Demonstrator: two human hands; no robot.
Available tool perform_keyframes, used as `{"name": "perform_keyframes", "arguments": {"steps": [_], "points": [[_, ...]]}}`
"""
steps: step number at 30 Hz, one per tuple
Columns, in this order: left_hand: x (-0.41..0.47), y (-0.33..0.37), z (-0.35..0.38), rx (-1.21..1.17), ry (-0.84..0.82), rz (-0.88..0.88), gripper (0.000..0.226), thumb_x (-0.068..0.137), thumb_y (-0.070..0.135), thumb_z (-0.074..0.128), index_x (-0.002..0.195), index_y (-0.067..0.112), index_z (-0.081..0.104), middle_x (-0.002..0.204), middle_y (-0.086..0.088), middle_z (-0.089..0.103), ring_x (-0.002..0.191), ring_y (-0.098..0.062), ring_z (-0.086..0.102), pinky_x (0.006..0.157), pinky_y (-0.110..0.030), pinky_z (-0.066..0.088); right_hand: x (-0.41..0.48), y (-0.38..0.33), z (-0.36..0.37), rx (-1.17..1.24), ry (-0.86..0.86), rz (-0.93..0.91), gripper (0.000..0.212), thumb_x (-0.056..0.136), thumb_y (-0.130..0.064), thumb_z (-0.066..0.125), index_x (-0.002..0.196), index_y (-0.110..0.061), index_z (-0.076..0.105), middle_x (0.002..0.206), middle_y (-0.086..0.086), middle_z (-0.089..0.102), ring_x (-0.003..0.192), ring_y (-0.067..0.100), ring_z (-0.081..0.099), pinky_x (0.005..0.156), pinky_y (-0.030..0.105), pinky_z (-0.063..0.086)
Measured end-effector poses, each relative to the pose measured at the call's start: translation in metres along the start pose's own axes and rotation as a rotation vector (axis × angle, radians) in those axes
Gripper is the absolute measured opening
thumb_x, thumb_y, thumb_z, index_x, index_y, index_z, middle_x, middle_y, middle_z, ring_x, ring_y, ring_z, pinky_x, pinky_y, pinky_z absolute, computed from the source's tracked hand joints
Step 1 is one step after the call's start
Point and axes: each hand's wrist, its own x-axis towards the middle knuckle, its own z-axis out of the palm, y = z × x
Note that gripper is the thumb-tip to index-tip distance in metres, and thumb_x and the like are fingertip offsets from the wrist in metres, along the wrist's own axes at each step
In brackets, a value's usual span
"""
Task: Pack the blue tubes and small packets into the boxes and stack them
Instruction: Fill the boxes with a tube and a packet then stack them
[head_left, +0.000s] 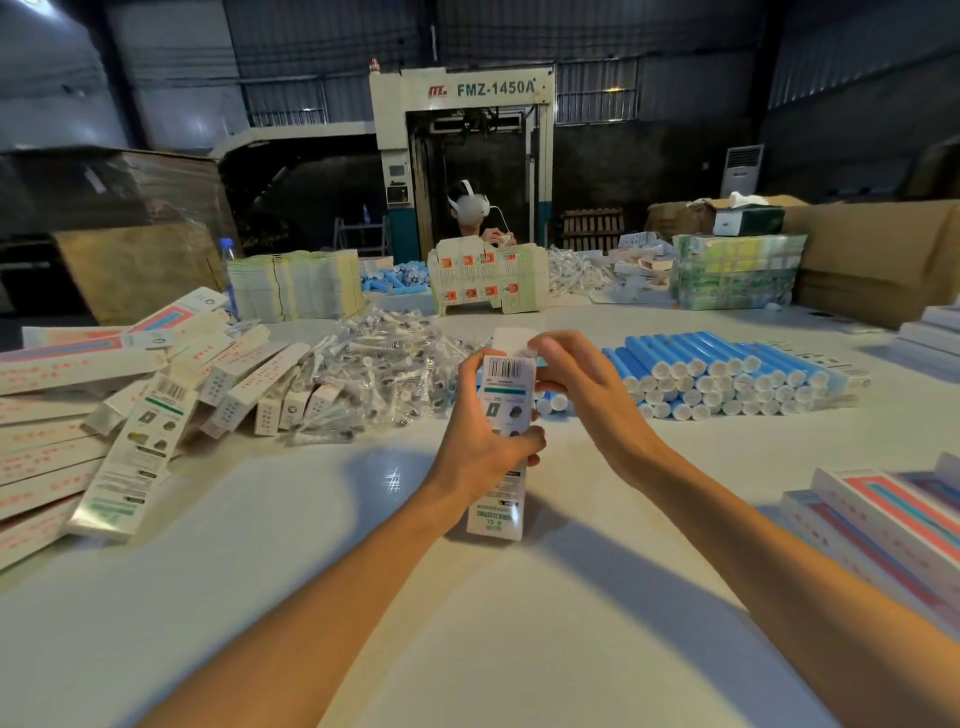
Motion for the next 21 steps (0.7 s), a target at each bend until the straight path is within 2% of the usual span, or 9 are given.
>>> {"name": "perform_keyframes", "arguments": {"steps": [3,6,10,15,19,21], "points": [[-0.001,0.001,0.000,-0.004,-0.026,0.013,0.091,0.079,-0.010,0.076,0.145,0.037,0.037,0.120,-0.012,0.063,0.090,-0.016,0.071,0.066,-0.036,0.063,0.015,-0.008,-0.011,0.012,-0.013,0.006,0.020,0.109,-0.024,0.052,0.121,-0.010,0.046,0.107,0.008,0.078,0.099,0.031,0.073,0.088,0.044,0.061],[-0.001,0.002,-0.001,0.008,-0.053,0.025,0.090,0.078,-0.011,0.076,0.144,0.036,0.038,0.113,-0.011,0.065,0.090,-0.015,0.071,0.064,-0.036,0.063,0.022,-0.013,-0.018,-0.094,-0.081,0.002,0.021,0.106,-0.016,0.056,0.123,-0.009,0.046,0.101,0.010,0.079,0.098,0.030,0.073,0.087,0.051,0.061],[0.000,0.001,-0.002,0.029,-0.064,0.016,0.090,0.078,-0.015,0.076,0.144,0.034,0.039,0.110,-0.011,0.067,0.088,-0.013,0.071,0.061,-0.035,0.062,0.021,-0.012,-0.019,-0.199,-0.086,-0.098,0.013,0.106,-0.008,0.054,0.118,-0.007,0.048,0.110,0.011,0.076,0.105,0.024,0.073,0.080,0.047,0.064],[-0.001,0.003,-0.002,0.045,-0.049,-0.001,0.092,0.078,-0.013,0.077,0.145,0.037,0.038,0.113,-0.011,0.067,0.087,-0.012,0.071,0.060,-0.033,0.061,0.020,-0.009,-0.015,-0.434,-0.033,-0.208,0.014,0.105,-0.006,0.054,0.111,-0.019,0.055,0.107,-0.004,0.072,0.111,0.018,0.068,0.081,0.043,0.064],[-0.002,0.004,-0.004,0.045,-0.051,0.006,0.088,0.078,-0.013,0.076,0.141,0.038,0.040,0.111,-0.013,0.067,0.085,-0.013,0.070,0.060,-0.034,0.061,0.022,-0.009,-0.018,-0.239,-0.075,-0.133,0.006,0.104,-0.016,0.060,0.110,-0.015,0.061,0.105,-0.002,0.076,0.108,0.017,0.072,0.081,0.042,0.065],[-0.002,0.005,-0.005,0.052,-0.057,0.008,0.089,0.078,-0.013,0.075,0.141,0.039,0.040,0.111,-0.014,0.066,0.083,-0.015,0.070,0.060,-0.036,0.062,0.020,-0.010,-0.018,-0.096,-0.064,-0.060,0.015,0.104,-0.028,0.061,0.109,-0.013,0.064,0.106,0.003,0.078,0.106,0.022,0.074,0.085,0.043,0.064]]}}
